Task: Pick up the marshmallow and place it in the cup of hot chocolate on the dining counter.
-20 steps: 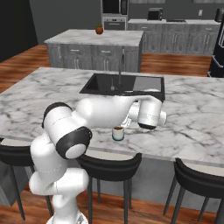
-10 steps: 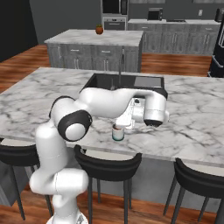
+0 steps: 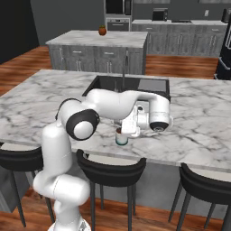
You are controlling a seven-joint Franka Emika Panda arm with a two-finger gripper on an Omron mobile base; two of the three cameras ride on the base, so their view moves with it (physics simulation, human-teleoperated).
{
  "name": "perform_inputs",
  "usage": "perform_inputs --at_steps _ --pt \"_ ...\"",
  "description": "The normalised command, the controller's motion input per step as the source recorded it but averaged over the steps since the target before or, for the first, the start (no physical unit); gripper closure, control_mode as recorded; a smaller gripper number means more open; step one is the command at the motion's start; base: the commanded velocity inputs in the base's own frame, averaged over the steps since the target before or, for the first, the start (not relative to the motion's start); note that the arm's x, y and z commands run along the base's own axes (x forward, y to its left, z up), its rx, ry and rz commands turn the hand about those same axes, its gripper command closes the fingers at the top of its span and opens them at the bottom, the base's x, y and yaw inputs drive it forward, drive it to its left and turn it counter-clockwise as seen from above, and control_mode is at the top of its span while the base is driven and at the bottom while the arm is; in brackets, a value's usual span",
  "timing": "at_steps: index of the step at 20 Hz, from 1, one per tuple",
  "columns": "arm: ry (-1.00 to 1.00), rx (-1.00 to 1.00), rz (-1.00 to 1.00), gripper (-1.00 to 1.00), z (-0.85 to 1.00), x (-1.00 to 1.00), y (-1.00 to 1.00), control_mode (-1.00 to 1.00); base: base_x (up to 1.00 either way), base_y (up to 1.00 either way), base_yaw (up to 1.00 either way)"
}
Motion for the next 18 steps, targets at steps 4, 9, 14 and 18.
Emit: perform_inputs --at_steps 4,9,14,18 --pt "0.01 -0.1 0.0 1.0 -0.08 -0.02 0.25 -1.0 0.0 0.0 0.0" --pt "0.14 -0.02 0.0 1.0 -0.03 0.0 0.02 -1.0 0.0 0.0 0.0" --pt "0.12 0.0 0.0 1.0 -0.17 0.0 0.0 -1.0 0.0 0.0 0.0" --pt "0.07 0.0 0.0 1.0 -0.19 0.0 0.0 -1.0 0.0 0.0 0.0"
